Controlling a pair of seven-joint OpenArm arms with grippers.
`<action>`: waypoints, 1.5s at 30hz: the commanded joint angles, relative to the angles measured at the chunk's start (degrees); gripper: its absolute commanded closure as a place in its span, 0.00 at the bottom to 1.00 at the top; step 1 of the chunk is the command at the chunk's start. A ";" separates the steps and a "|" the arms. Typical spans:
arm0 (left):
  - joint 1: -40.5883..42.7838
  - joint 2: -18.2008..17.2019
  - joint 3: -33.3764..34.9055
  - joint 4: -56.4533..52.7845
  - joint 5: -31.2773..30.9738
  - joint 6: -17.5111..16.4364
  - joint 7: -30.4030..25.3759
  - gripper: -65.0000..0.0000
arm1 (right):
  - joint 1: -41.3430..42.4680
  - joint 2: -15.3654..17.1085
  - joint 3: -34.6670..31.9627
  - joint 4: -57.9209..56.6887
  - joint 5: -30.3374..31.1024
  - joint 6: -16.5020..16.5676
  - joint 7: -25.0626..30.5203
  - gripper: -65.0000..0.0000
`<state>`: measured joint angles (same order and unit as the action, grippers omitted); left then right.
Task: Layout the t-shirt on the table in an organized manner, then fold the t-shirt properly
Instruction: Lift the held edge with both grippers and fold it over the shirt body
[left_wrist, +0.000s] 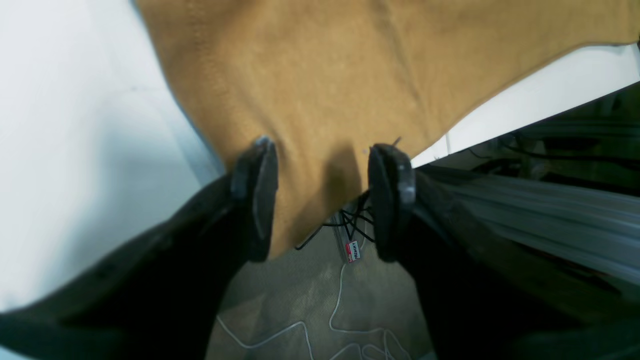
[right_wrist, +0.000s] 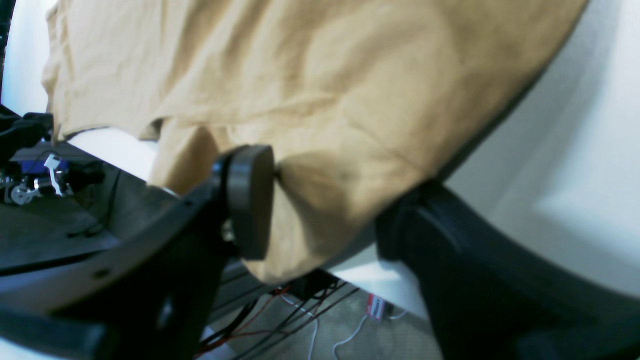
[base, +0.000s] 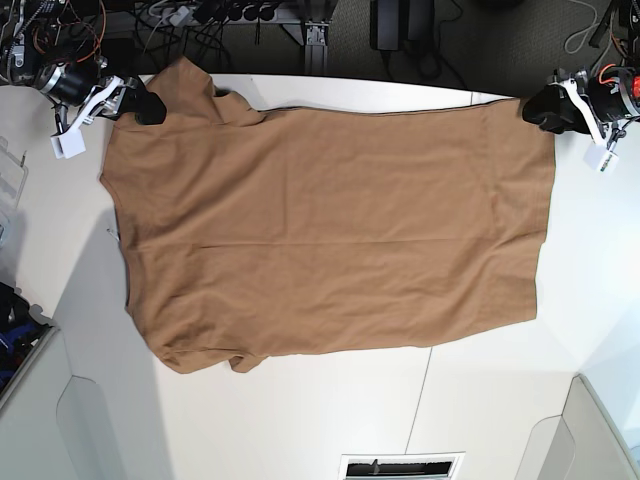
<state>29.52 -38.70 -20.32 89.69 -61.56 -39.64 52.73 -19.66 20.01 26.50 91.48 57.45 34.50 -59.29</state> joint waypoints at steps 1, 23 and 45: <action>-0.13 -1.18 -1.79 0.96 -1.16 -0.36 -0.61 0.55 | 0.13 0.79 0.22 0.46 -0.04 -0.20 -0.31 0.52; 0.17 -0.35 -9.01 -6.01 0.76 -0.36 -3.58 0.42 | 0.90 0.79 0.22 0.46 0.02 -0.20 -0.28 0.52; 0.15 1.53 -1.16 -3.21 1.01 -0.36 -4.94 1.00 | 0.90 0.79 0.22 0.46 0.00 -0.20 -0.31 0.74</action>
<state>29.67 -36.16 -21.06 85.65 -59.96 -39.77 48.01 -18.90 19.99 26.48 91.37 56.49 34.24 -60.03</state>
